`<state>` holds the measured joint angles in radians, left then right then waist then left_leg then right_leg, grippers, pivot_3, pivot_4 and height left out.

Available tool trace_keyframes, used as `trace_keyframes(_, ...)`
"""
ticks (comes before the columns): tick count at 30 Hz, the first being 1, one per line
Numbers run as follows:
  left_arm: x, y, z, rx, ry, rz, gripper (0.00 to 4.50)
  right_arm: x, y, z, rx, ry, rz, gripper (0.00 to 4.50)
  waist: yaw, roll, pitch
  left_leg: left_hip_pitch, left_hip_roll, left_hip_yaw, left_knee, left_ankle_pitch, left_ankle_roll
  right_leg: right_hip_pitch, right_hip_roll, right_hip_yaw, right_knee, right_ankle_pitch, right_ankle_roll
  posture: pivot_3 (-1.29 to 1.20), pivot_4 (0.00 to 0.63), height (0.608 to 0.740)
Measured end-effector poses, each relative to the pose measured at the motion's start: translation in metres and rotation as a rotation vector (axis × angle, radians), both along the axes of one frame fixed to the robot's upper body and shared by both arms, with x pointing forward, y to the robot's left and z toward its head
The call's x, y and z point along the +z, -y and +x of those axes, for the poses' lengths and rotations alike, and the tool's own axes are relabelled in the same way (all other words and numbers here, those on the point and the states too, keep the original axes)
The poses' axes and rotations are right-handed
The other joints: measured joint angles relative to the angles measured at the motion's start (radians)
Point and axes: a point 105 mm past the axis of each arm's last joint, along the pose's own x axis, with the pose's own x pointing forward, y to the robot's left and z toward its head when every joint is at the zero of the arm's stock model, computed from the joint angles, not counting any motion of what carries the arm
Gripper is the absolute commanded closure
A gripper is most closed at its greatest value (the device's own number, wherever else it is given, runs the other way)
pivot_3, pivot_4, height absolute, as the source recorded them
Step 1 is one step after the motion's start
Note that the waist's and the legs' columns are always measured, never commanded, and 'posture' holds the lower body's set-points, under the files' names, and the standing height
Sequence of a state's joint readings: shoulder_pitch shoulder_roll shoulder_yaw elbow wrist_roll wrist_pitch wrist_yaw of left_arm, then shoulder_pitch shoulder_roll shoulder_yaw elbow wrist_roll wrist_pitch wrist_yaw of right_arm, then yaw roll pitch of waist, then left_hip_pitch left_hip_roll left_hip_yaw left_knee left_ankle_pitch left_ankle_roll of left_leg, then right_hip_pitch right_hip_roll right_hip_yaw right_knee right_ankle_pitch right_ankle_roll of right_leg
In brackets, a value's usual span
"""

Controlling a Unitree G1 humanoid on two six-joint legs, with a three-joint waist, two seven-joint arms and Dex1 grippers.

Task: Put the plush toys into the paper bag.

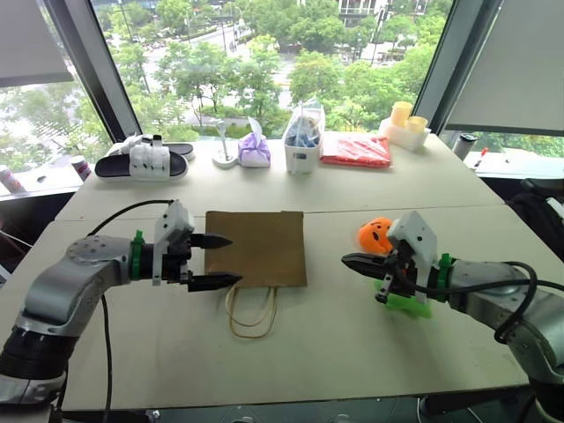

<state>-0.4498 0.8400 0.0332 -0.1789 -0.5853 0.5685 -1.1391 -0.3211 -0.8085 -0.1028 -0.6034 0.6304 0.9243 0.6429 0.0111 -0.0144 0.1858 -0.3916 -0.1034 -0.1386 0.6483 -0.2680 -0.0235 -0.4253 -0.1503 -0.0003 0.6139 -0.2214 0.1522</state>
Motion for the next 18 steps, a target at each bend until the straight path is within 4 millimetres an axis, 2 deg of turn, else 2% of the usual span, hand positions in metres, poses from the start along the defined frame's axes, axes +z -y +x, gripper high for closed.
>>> trace_keyframes(7, -0.008, -0.005, -0.010, -0.065, 0.069, 0.070, 0.02, -0.001, 0.000, 0.000, 0.001, -0.003, -0.001, 4.50, -0.001, 0.000, 0.000, 0.000, 0.000, 0.000, 0.000, 0.000, 0.000, 0.000, 0.000, 0.000, 0.000, 0.000, 0.000, 0.00, 0.150, 0.740)
trace_keyframes(14, -0.031, -0.020, -0.040, -0.238, 0.102, 0.257, 0.02, -0.003, 0.000, -0.001, 0.003, -0.011, -0.010, 4.50, 0.000, 0.001, 0.000, 0.000, 0.003, 0.001, 0.000, 0.000, 0.000, 0.000, 0.000, 0.000, 0.000, 0.000, 0.000, 0.00, 0.150, 0.740)
trace_keyframes(18, -0.039, -0.024, -0.037, -0.269, 0.183, 0.316, 0.02, -0.004, 0.000, 0.000, 0.003, -0.009, -0.020, 4.50, 0.003, 0.001, 0.000, 0.000, 0.003, 0.001, 0.000, 0.000, 0.000, 0.000, 0.000, 0.000, -0.001, 0.000, 0.000, 0.00, 0.150, 0.740)
